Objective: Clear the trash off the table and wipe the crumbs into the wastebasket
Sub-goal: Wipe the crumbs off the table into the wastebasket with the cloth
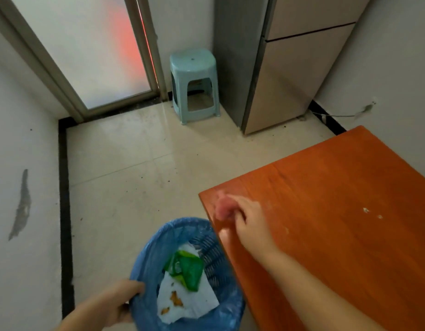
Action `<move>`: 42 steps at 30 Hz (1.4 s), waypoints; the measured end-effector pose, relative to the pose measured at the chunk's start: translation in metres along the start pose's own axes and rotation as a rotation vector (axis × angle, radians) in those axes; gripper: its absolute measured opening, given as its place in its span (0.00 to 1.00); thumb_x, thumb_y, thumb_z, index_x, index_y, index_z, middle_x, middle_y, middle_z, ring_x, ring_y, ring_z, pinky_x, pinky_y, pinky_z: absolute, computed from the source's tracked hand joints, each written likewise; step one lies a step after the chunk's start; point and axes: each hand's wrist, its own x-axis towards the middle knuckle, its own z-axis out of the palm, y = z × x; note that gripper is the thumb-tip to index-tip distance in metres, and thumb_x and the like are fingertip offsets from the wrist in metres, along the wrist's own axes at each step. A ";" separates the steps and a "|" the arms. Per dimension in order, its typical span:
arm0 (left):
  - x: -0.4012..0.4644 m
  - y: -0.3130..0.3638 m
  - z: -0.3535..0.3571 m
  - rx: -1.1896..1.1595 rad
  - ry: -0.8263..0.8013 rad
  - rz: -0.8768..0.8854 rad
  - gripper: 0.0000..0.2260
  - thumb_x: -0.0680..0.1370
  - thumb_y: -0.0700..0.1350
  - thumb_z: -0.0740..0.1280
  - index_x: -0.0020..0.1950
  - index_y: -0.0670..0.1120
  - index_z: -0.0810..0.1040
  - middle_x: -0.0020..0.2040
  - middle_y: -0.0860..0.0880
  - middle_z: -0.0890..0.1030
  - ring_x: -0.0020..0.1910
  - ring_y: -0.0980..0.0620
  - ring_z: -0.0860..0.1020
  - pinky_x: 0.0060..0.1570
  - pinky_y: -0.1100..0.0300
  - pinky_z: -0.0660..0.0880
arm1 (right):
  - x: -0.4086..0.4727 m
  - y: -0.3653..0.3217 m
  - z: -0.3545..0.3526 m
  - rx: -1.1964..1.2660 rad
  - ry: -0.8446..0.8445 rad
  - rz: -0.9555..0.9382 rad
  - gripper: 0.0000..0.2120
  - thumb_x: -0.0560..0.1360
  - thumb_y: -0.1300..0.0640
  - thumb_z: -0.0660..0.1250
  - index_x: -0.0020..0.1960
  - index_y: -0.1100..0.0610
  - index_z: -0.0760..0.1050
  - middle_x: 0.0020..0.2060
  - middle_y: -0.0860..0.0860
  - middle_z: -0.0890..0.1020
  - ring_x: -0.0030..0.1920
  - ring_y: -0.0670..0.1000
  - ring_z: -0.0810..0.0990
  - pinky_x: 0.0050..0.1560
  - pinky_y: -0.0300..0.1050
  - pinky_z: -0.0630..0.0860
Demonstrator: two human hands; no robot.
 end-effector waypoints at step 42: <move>-0.050 0.099 -0.150 -0.420 0.088 0.322 0.11 0.74 0.33 0.60 0.55 0.39 0.73 0.45 0.41 0.79 0.42 0.46 0.79 0.31 0.57 0.81 | 0.127 -0.122 0.078 0.037 -0.335 0.180 0.27 0.76 0.48 0.62 0.72 0.55 0.60 0.67 0.55 0.69 0.65 0.54 0.72 0.64 0.52 0.71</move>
